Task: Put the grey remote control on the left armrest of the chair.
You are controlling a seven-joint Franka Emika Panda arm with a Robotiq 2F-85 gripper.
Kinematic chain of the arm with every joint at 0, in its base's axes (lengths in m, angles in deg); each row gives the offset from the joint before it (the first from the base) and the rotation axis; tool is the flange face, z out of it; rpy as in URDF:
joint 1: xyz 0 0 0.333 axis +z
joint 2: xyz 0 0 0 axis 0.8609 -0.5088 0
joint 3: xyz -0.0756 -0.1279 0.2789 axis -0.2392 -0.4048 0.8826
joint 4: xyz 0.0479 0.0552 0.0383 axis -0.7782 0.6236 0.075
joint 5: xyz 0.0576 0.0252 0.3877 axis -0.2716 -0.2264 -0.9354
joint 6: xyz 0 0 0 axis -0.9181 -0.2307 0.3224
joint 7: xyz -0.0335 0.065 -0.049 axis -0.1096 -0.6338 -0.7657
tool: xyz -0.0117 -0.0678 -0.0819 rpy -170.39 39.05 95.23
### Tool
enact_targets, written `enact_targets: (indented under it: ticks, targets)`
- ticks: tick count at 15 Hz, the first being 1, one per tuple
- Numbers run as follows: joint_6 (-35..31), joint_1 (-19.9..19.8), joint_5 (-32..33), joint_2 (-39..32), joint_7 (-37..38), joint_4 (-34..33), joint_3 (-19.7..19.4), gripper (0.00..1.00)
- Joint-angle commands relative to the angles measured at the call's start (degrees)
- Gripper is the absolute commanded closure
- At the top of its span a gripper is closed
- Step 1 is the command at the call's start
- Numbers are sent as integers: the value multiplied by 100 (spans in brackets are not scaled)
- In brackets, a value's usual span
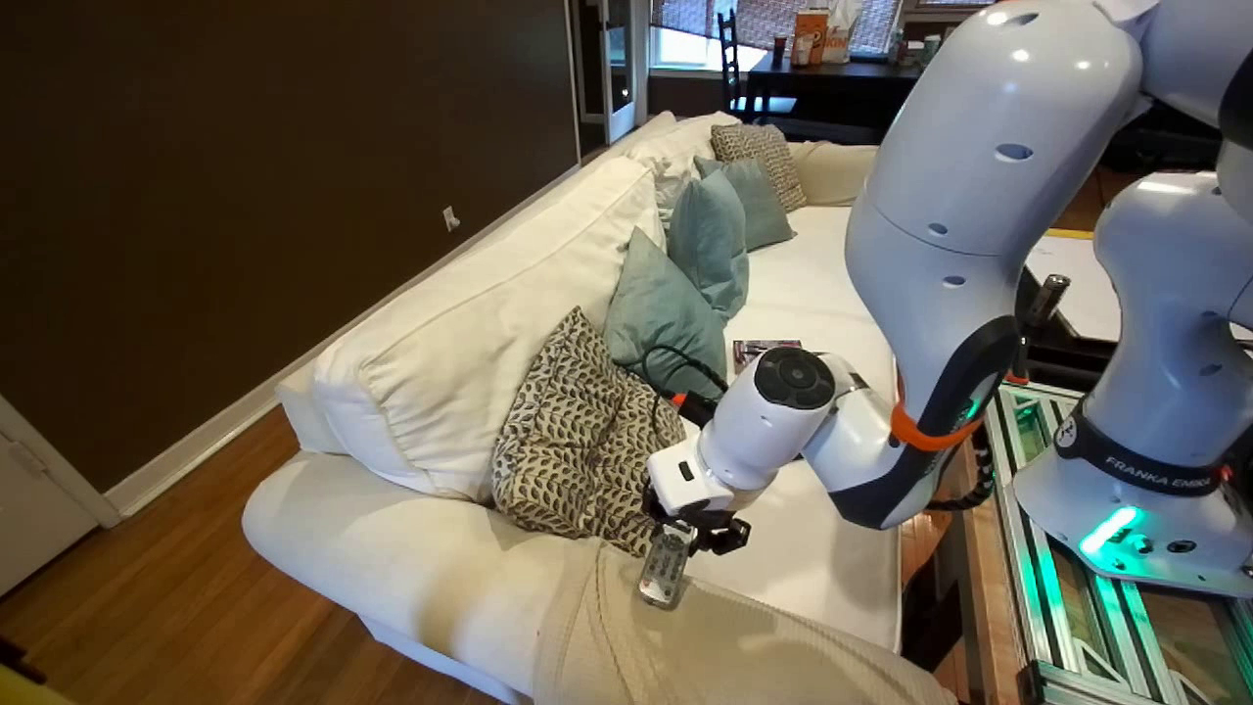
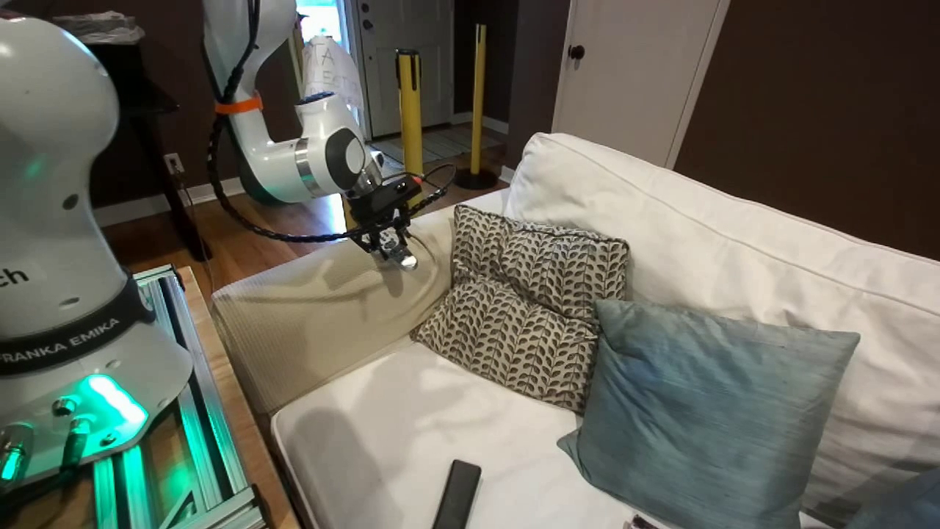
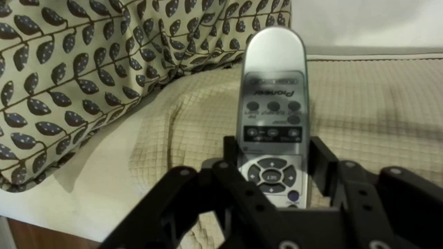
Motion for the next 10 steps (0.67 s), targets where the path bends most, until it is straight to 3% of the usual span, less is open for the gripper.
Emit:
enact_targets:
  ticks: [1, 10]
  targets:
    - [440, -39, -19, 103, -39, -124, 218, 73]
    - [1154, -555, 306, 64, 163, -571, 963, 73]
